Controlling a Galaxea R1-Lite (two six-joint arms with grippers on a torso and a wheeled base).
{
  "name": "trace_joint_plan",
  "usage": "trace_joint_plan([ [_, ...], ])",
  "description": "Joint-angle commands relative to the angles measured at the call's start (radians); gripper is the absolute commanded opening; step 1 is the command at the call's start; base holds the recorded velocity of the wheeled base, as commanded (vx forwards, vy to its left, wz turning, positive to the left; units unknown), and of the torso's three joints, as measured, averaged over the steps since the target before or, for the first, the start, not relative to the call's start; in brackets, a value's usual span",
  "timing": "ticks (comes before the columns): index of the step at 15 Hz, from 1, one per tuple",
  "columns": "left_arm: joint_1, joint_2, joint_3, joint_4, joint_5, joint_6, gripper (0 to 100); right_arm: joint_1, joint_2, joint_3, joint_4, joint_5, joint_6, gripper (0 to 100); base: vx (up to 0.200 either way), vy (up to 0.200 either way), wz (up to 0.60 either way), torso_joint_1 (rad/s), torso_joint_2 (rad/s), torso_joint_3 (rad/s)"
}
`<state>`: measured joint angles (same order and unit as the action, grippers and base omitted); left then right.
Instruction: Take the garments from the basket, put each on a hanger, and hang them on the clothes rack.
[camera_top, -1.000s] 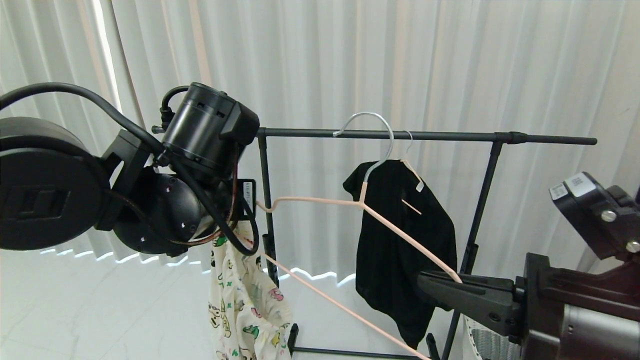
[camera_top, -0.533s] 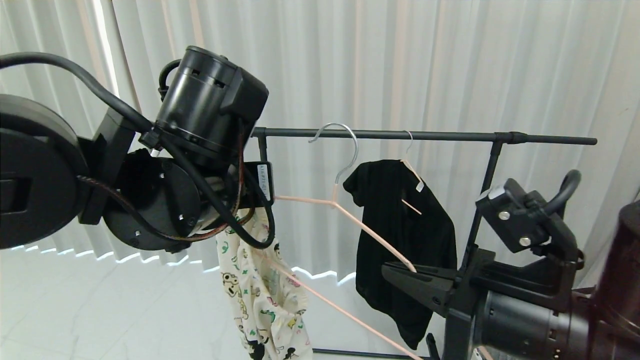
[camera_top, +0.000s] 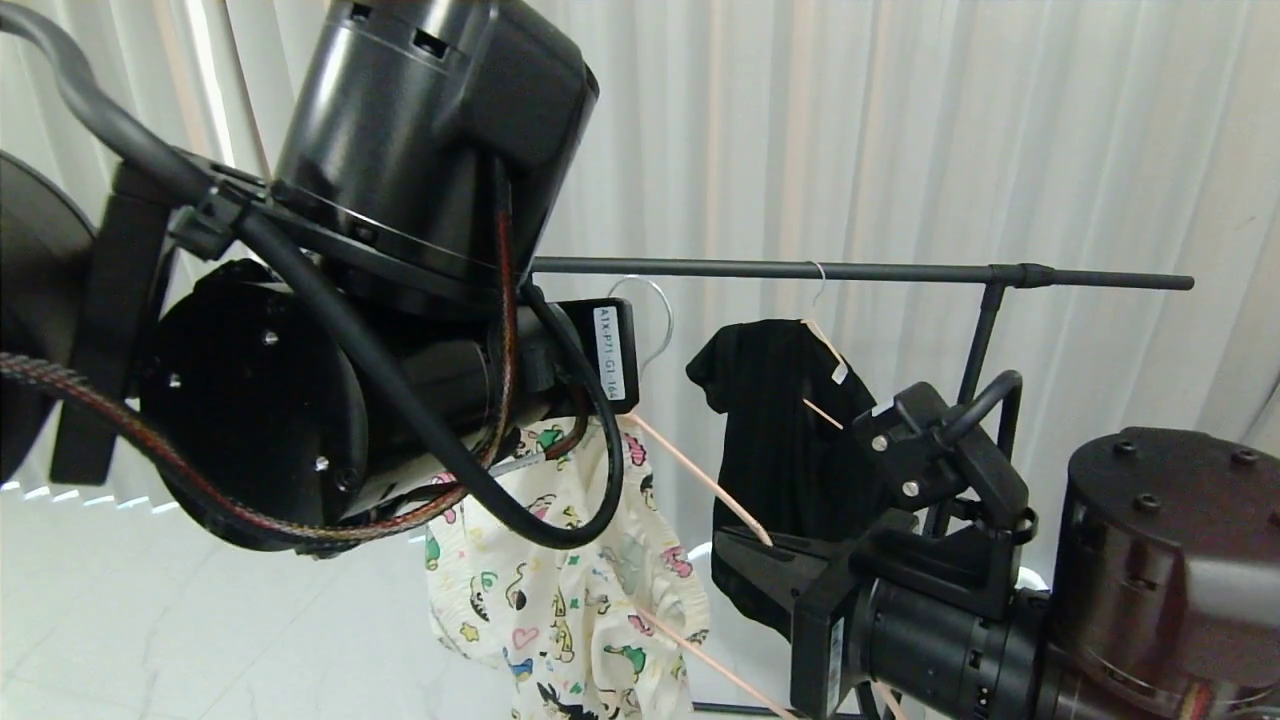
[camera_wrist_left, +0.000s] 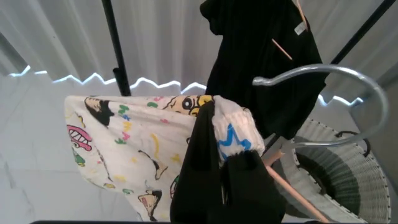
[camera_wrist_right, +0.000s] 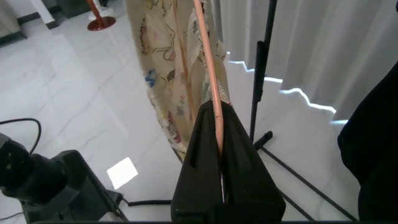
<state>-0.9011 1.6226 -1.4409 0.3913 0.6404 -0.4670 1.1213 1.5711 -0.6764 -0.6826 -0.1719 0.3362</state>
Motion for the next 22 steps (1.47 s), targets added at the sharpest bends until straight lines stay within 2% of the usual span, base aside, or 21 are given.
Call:
trace_joint_plan([
  [1,-0.004,-0.003,0.005,0.000,0.001,-0.001,0,0.002,0.007,-0.005,0.000,-0.006,0.000,0,0.000,0.000,0.00,0.000,0.00,0.000],
  [2,-0.002,-0.004,0.005,0.000,0.004,-0.001,0,0.002,0.006,-0.006,-0.002,-0.021,-0.003,0,0.000,0.000,0.00,0.000,0.00,0.000],
  [3,-0.001,-0.003,0.005,0.000,0.008,-0.001,100,0.002,0.004,-0.006,-0.002,-0.035,-0.005,0,0.000,0.000,0.00,0.000,0.00,0.000],
  [10,-0.025,-0.013,0.014,0.001,0.018,0.004,100,-0.003,0.003,-0.005,-0.083,-0.173,-0.042,0,0.000,0.000,0.00,0.000,0.00,0.000],
  [12,-0.050,-0.043,0.069,0.001,0.018,0.005,100,-0.015,0.003,-0.005,-0.103,-0.184,-0.065,0,0.000,0.000,0.00,0.000,0.00,0.000],
  [14,-0.124,-0.110,0.175,0.000,0.018,0.005,100,-0.041,-0.002,-0.003,-0.121,-0.186,-0.092,0,0.000,0.000,0.00,0.000,0.00,0.000],
  [15,-0.157,-0.156,0.240,-0.002,0.018,0.007,100,-0.055,-0.020,0.003,-0.121,-0.181,-0.111,0,0.000,0.000,0.00,0.000,0.00,0.000],
  [16,-0.157,-0.196,0.298,-0.002,0.018,0.010,100,-0.060,-0.048,0.028,-0.117,-0.172,-0.128,0,0.000,0.000,0.00,0.000,0.00,0.000],
  [18,-0.133,-0.299,0.398,-0.003,0.018,0.048,100,-0.060,-0.120,0.144,-0.115,-0.115,-0.164,0,0.000,0.000,0.00,0.000,0.00,0.000],
  [19,-0.130,-0.319,0.418,-0.003,0.016,0.061,100,-0.060,-0.138,0.170,-0.115,-0.100,-0.171,0,0.000,0.000,0.00,0.000,0.00,0.000],
  [20,-0.131,-0.383,0.482,-0.042,0.015,0.094,100,-0.060,-0.195,0.245,-0.115,-0.063,-0.198,0,0.000,0.000,0.00,0.000,0.00,0.000],
  [22,-0.133,-0.458,0.583,-0.141,-0.019,0.194,100,-0.052,-0.270,0.305,-0.112,-0.018,-0.229,0,0.000,0.000,0.00,0.000,0.00,0.000],
])
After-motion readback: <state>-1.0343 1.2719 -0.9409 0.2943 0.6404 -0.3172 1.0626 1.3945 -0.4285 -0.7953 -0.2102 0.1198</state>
